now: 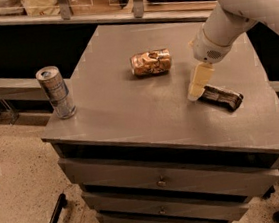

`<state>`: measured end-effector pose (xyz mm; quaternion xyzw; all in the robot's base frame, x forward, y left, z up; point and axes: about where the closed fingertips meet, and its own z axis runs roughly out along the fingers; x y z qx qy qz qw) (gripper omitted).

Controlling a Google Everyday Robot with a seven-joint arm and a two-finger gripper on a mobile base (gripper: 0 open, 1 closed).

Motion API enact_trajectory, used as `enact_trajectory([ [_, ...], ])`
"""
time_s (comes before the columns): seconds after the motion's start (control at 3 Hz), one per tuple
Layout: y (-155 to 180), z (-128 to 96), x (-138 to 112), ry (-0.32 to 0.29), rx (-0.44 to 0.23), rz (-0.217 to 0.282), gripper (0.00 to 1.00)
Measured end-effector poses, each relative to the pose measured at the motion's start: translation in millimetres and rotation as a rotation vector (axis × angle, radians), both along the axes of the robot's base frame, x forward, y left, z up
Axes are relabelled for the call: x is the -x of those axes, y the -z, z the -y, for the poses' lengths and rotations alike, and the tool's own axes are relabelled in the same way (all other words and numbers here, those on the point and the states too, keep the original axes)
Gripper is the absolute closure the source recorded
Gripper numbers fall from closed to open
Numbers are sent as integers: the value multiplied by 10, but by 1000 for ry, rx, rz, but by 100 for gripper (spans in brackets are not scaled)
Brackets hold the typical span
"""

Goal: Knock orange can over

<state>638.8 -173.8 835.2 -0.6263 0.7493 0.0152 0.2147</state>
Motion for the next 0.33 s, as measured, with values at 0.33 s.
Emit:
enact_trajectory([
  [0.33,1,0,0,0,0,0,0],
])
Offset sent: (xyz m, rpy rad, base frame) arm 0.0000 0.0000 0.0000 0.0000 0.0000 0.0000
